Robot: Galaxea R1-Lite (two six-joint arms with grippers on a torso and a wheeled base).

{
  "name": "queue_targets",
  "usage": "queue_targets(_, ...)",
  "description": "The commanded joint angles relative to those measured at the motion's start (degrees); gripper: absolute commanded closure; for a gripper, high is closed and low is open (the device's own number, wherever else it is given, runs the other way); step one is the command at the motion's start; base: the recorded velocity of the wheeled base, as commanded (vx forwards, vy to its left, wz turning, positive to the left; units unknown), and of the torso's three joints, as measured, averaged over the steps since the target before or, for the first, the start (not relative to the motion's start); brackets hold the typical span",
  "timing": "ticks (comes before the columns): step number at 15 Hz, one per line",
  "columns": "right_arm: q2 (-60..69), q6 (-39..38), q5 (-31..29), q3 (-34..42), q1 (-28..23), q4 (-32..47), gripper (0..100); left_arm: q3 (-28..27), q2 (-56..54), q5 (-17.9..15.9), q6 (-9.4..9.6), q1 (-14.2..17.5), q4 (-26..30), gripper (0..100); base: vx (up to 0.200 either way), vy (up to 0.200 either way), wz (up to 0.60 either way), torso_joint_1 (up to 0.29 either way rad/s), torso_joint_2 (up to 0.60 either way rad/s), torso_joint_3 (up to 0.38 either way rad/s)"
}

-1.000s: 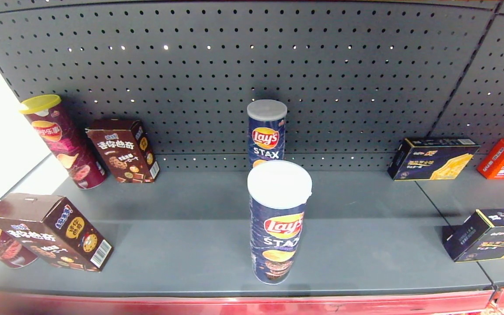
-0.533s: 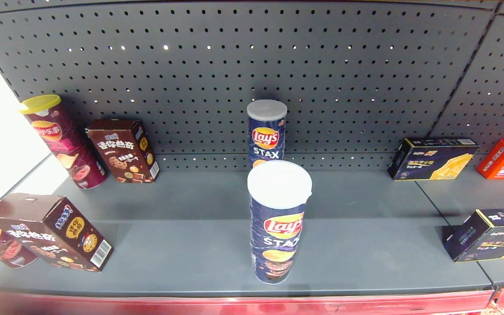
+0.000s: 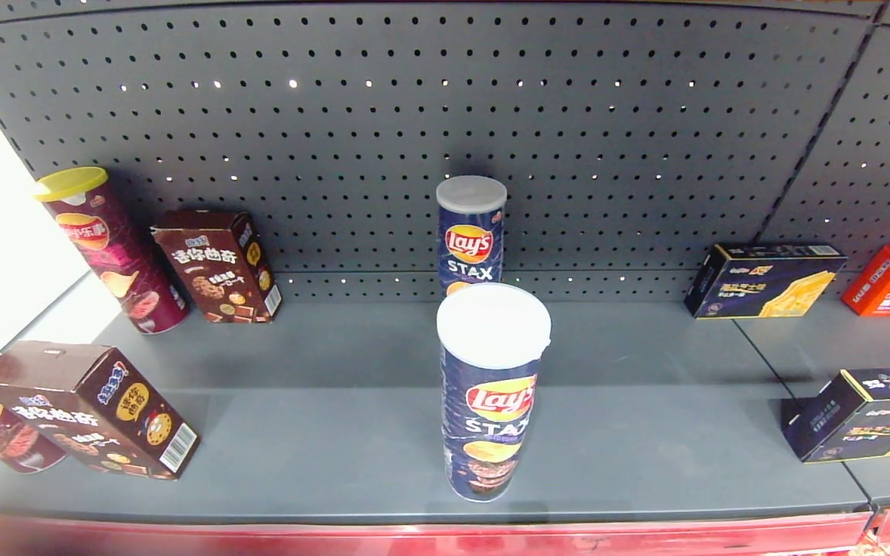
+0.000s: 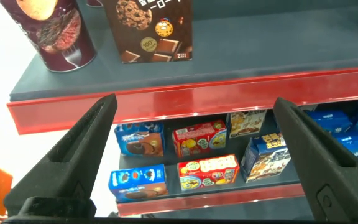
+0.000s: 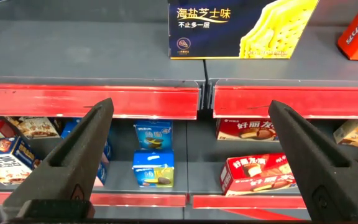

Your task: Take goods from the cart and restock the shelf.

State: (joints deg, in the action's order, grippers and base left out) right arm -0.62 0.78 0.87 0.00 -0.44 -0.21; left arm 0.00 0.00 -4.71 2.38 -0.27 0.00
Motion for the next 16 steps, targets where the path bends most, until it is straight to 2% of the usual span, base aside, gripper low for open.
queue_targets(1, -0.1, 0.0, 0.0, 0.0, 0.0, 0.0, 0, 0.0, 0.0, 0.0, -0.09, 0.0, 0.0, 0, -0.2, 0.0, 0.0, -0.002, 0.0, 0.002)
queue_targets(2, -0.1, 0.0, 0.0, 0.0, 0.0, 0.0, 0, 0.0, 0.0, 0.0, -0.09, 0.0, 0.0, 0, -0.2, 0.0, 0.0, 0.002, 0.0, 0.002)
queue_targets(16, -0.1, 0.1, 0.0, 0.0, 0.0, -0.1, 0, 0.0, 0.0, 0.1, -0.18, 0.0, 0.0, 0, 0.0, 0.0, 0.0, 0.0, 0.0, 0.0)
